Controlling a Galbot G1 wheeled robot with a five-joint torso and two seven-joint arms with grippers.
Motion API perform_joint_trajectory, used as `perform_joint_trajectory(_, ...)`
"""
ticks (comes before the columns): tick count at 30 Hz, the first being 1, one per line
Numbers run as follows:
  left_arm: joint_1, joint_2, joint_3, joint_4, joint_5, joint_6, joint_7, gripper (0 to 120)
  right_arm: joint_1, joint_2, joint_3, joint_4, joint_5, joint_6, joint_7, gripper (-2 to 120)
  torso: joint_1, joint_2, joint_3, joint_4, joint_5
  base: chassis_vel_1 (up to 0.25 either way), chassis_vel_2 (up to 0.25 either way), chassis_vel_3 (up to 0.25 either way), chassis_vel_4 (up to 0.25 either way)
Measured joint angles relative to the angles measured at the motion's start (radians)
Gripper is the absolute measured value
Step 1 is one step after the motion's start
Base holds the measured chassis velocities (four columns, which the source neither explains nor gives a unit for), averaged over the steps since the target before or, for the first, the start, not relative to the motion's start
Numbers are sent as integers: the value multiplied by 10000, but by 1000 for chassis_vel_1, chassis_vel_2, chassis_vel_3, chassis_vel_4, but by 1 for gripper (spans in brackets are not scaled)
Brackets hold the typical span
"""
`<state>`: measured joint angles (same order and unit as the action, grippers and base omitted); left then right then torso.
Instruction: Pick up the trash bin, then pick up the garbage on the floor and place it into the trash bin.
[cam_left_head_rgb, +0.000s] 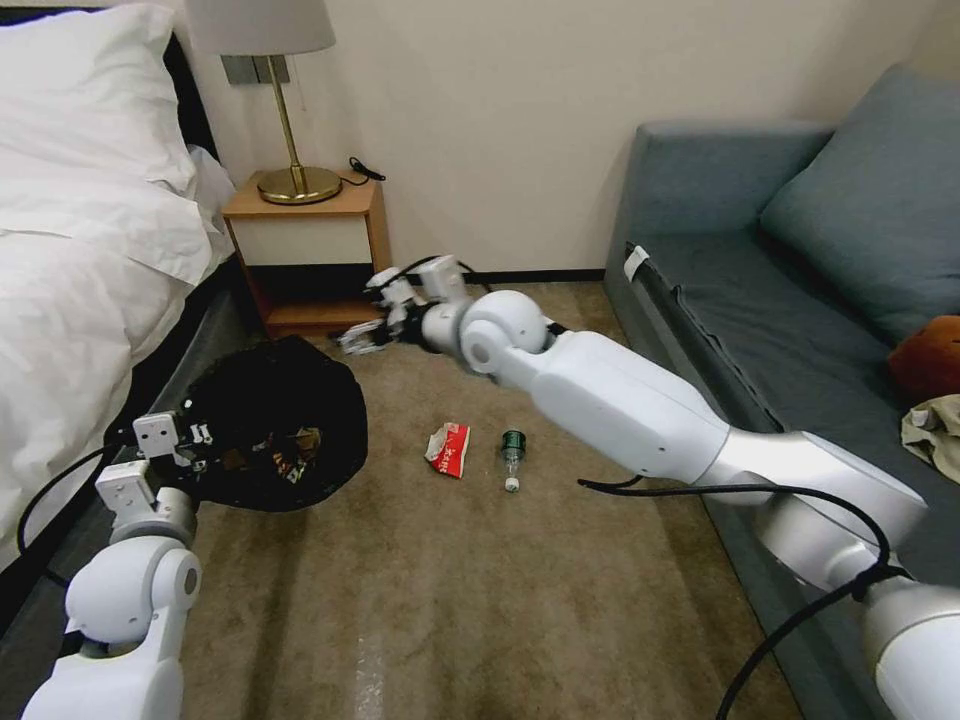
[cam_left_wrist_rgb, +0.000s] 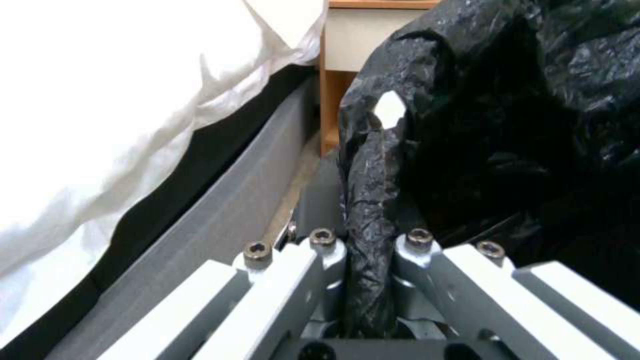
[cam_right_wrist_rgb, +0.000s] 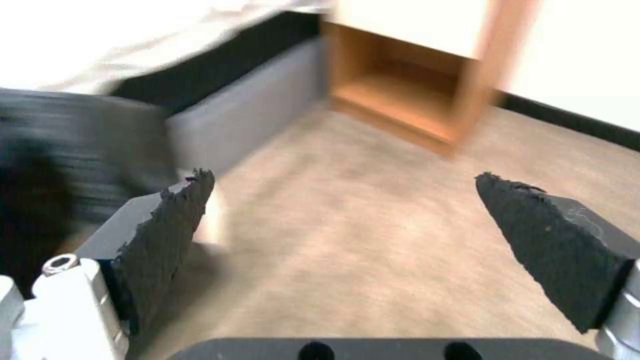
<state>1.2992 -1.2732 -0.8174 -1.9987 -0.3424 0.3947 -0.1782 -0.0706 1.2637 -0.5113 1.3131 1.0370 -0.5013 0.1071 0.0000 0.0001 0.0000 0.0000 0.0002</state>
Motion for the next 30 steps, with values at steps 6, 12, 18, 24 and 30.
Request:
perform_joint_trajectory(6, 238, 12, -200, -156, -1, 13, -11, 3, -941, -710, 1078, -634, -669, 414, 423, 100, 0, -1, 0, 0, 2, 0, 0, 0, 0)
perform_joint_trajectory(12, 238, -11, -264, -180, -46, 92, -23, 3, -2001, -1156, 2045, -988, -1372, 814, 408, 100, 0, -1, 0, -3, 2, 0, 0, 0, 0)
perform_joint_trajectory(18, 147, -14, -229, -225, -50, 277, -107, 3, -3767, -1427, 3205, -1267, -2241, 1269, 41, 100, 0, 0, 0, -2, 1, 0, 0, 0, 0)
perform_joint_trajectory(24, 89, 51, -241, -221, -43, 333, -128, 3, -4538, -1045, 3969, -1943, -3027, 1731, -294, 100, 0, 0, 0, -1, -4, 0, 0, 0, 0)
perform_joint_trajectory(30, 88, 88, -279, -162, -38, 335, -137, 3, -4801, -777, 4267, -2301, -3387, 1927, -450, 100, 0, 0, 0, 3, -5, 0, 0, 0, 0)
